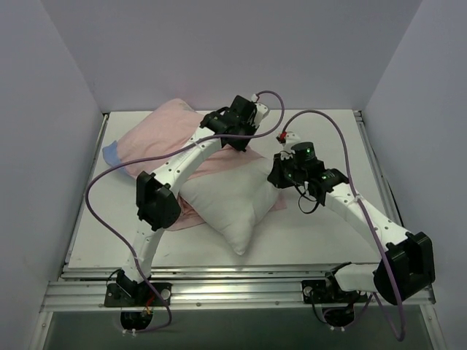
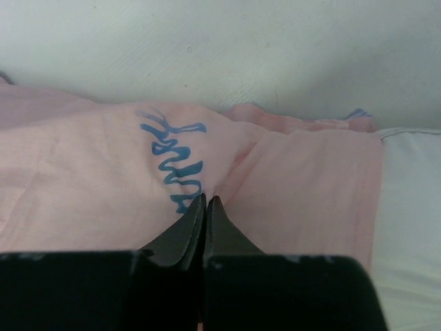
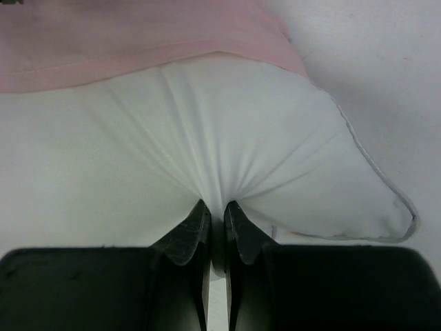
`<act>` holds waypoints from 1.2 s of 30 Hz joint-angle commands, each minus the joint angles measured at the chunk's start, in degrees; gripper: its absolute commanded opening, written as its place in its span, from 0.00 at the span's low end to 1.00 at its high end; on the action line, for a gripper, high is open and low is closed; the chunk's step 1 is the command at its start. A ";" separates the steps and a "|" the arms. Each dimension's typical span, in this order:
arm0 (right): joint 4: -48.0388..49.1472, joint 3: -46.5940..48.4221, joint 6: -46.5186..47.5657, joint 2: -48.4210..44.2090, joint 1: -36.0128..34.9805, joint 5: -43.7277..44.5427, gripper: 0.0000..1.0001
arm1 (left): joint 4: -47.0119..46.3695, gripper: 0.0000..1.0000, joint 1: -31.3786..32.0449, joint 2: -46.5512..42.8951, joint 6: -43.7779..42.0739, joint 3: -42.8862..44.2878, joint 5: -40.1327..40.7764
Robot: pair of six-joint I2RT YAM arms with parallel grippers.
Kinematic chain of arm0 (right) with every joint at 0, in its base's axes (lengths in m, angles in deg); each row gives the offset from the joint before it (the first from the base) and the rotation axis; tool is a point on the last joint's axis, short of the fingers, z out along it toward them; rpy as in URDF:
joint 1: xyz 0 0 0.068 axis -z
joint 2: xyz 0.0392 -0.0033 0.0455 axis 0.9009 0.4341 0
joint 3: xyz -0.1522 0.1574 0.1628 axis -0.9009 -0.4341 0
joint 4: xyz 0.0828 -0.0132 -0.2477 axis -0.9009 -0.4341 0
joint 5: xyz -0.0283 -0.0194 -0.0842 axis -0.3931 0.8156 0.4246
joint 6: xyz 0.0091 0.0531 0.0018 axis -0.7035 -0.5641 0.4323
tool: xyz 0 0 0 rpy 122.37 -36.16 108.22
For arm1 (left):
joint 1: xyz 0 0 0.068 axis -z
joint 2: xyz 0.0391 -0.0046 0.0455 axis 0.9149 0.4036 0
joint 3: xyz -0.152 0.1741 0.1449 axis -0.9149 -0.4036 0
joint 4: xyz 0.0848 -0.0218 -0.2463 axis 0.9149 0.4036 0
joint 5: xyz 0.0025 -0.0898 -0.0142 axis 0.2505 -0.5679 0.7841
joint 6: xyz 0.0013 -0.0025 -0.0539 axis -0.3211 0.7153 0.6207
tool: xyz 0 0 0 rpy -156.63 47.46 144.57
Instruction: Remove the pillowcase from the pillow
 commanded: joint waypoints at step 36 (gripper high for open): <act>19.82 -2.38 -26.31 5.73 5.52 -9.31 1.00 | -9.68 0.02 -6.50 -13.52 14.67 -11.78 1.01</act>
